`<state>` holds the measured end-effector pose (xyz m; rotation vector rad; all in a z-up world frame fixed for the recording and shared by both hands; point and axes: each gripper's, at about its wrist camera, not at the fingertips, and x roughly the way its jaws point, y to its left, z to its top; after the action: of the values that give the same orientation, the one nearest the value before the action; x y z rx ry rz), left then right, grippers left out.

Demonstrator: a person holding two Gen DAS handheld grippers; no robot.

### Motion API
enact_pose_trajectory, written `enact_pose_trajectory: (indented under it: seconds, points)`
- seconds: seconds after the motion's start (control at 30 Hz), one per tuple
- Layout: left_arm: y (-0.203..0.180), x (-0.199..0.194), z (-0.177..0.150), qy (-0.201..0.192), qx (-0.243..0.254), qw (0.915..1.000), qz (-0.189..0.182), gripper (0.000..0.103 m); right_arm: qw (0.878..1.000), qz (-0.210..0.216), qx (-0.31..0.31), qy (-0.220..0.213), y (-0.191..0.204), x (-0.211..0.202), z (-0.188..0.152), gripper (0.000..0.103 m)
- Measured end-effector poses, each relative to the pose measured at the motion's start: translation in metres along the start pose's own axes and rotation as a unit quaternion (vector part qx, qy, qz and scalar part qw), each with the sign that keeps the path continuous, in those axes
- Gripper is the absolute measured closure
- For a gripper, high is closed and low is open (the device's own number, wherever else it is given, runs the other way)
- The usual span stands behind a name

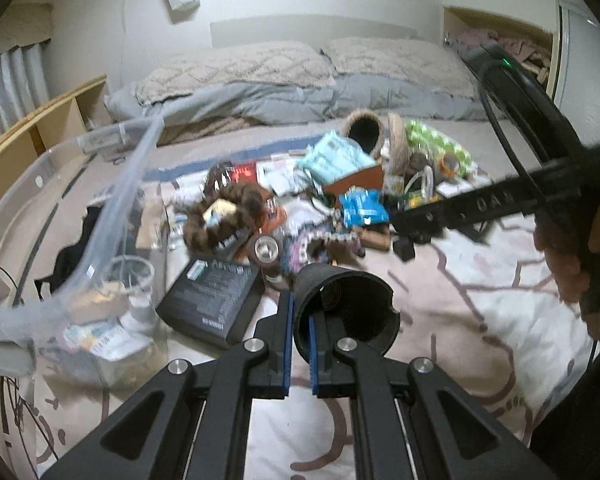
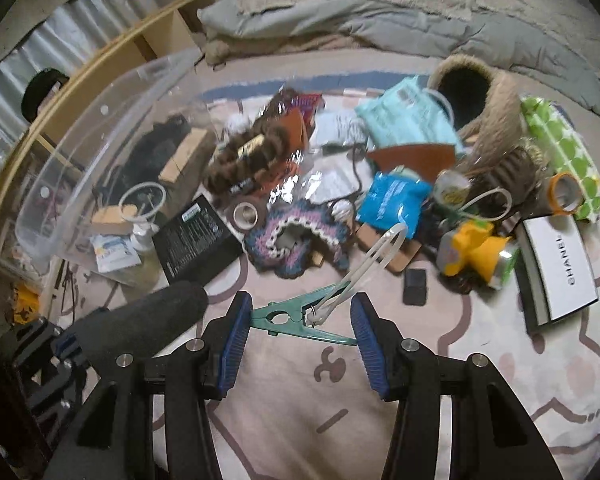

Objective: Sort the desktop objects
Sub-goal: 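Carry the foam tube and green clothespin over to the clear plastic bin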

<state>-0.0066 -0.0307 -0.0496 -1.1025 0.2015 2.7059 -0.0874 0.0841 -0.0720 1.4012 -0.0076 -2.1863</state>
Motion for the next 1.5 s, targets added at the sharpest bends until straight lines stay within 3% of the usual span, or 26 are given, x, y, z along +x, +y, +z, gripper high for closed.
enact_pose_trajectory:
  seconds: [0.37,0.8,1.2,1.5]
  points:
    - [0.000,-0.028,0.041,-0.062,-0.025,0.9977,0.009,0.096,0.995,-0.017,-0.025,-0.094,0.001,-0.051,0.007,0.051]
    - [0.014,-0.059,0.073,-0.117,-0.061,0.9907,0.032,0.096,0.983,-0.027,-0.066,-0.171,0.026,-0.086,0.016,0.051]
    - [0.039,-0.093,0.082,-0.145,-0.089,0.9816,0.086,0.096,0.969,-0.002,-0.100,-0.225,0.066,-0.112,0.025,0.051]
    - [0.064,-0.113,0.093,-0.161,-0.122,0.9703,0.132,0.096,0.968,0.031,-0.098,-0.228,0.093,-0.111,0.056,0.051]
